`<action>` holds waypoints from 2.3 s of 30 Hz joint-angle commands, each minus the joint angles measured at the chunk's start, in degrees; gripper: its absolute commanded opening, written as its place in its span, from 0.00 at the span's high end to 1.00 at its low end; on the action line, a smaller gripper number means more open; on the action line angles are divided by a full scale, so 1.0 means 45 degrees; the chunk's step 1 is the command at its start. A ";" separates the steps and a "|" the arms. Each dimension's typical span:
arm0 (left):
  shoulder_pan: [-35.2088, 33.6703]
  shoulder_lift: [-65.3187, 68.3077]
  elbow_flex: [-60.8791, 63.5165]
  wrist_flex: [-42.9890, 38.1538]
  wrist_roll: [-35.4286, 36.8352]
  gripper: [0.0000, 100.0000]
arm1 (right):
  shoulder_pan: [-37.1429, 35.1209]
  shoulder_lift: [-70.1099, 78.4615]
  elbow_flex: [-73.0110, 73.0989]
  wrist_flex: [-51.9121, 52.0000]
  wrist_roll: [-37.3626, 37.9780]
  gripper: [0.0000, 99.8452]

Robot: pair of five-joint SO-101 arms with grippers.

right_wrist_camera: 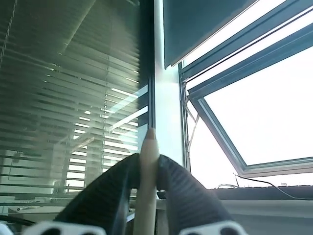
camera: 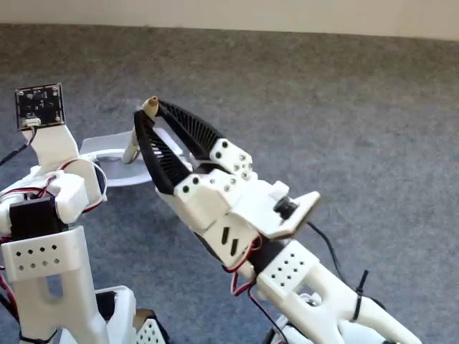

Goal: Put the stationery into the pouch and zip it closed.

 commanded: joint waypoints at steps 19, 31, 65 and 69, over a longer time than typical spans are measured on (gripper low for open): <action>0.0264 -0.0440 -0.0557 -0.0039 -0.0117 0.99 | 0.0127 0.5324 0.2354 -0.5578 0.0156 1.00; 0.0264 -0.0420 -0.0557 -0.0039 -0.0098 0.99 | -0.1104 0.2940 0.5832 -0.4230 0.1954 1.00; 0.0264 -0.0420 -0.0518 -0.0020 -0.0117 0.99 | -0.1045 -0.1748 0.3761 0.6457 0.0215 0.83; 0.0264 -0.0420 -0.0518 -0.0039 -0.0117 0.99 | -0.0342 -0.3585 0.3038 0.9387 -0.0332 0.82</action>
